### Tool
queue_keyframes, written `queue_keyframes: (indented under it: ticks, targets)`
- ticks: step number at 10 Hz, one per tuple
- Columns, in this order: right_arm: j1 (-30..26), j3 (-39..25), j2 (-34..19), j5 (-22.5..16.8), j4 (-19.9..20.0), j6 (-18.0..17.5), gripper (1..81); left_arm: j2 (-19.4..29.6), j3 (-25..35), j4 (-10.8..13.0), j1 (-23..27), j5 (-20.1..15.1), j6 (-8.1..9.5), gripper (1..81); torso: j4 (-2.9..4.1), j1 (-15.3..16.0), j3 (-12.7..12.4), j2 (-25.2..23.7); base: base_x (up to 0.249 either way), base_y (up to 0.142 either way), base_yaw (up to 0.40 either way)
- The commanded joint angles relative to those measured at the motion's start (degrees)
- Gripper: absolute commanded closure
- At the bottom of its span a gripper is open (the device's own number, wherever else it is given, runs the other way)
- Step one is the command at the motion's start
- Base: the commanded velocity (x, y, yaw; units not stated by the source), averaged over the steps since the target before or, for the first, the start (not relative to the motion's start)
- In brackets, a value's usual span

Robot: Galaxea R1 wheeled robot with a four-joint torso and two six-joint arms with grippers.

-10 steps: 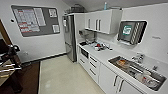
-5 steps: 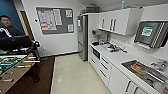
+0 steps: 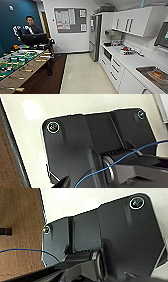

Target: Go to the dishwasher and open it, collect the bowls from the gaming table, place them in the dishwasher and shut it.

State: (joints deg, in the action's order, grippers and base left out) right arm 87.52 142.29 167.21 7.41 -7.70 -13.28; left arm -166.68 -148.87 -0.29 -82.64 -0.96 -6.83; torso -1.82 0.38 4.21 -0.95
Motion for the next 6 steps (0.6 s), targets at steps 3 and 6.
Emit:
queue_keyframes:
  ticks: [3,6]
  targets:
    - [-1.9,3.3,0.1,-2.4,-1.1,0.4,1.0,0.7,0.2,-0.5,2.5,-3.2,-0.03,1.0,0.0,0.0,0.0,0.0,0.0,0.0,0.366]
    - [-1.9,3.2,0.0,-2.4,-1.9,0.4,1.0,0.5,0.1,-0.6,2.4,-3.2,-0.03,1.0,0.0,0.0,0.0,0.0,0.0,0.0,0.365]
